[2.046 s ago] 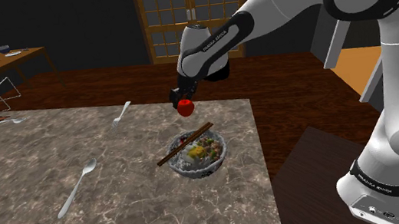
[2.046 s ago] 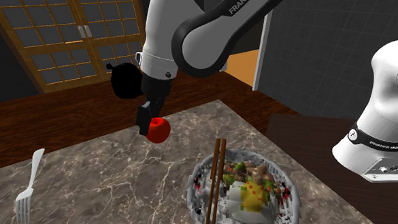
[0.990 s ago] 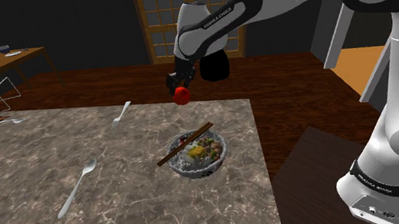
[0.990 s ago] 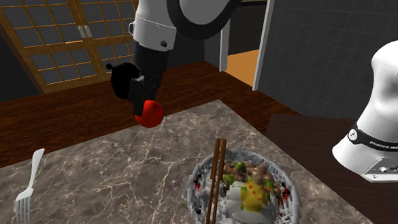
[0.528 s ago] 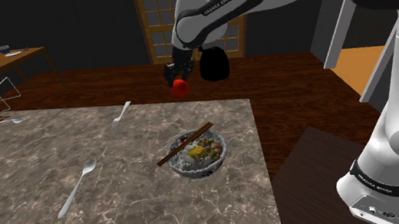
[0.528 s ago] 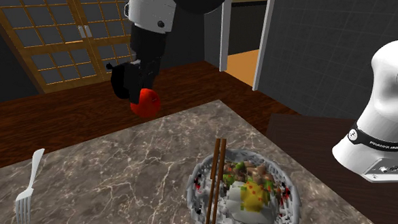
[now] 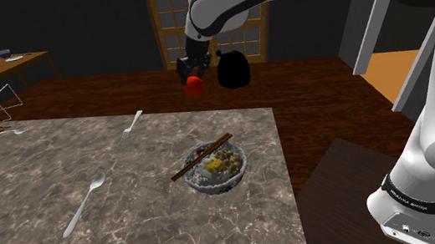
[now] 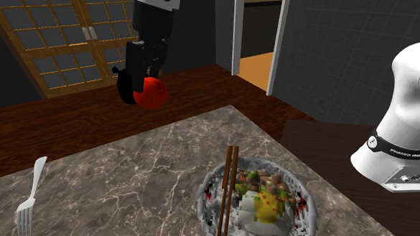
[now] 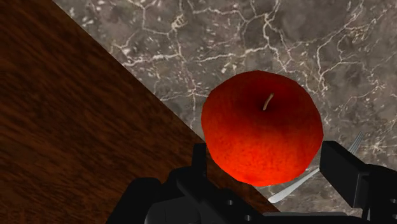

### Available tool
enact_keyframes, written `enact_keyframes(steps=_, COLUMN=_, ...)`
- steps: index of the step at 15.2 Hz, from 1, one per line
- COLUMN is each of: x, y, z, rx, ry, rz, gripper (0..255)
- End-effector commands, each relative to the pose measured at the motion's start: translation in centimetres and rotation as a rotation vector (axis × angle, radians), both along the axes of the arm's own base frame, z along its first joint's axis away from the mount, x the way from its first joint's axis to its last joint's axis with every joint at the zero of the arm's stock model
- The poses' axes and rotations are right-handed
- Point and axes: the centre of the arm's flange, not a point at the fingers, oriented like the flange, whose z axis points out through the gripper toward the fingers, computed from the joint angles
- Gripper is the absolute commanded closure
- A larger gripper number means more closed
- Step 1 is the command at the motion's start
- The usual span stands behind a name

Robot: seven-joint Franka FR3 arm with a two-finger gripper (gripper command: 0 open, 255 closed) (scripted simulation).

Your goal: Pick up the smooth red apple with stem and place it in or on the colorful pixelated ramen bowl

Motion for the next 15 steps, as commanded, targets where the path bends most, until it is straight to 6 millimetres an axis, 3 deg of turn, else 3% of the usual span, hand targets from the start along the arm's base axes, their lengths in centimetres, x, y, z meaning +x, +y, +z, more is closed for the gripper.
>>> enact_keyframes(steps=1, x=0.1, y=0.1, z=1.0, rx=0.0, ry=0.0, rz=0.0, gripper=255)
enact_keyframes(steps=4, x=0.1, y=0.1, z=2.4, rx=0.0, ry=0.0, rz=0.0, gripper=255)
enact_keyframes(steps=15, x=-11.7, y=8.4, z=3.2, rx=0.0, ry=0.0, rz=0.0, gripper=255)
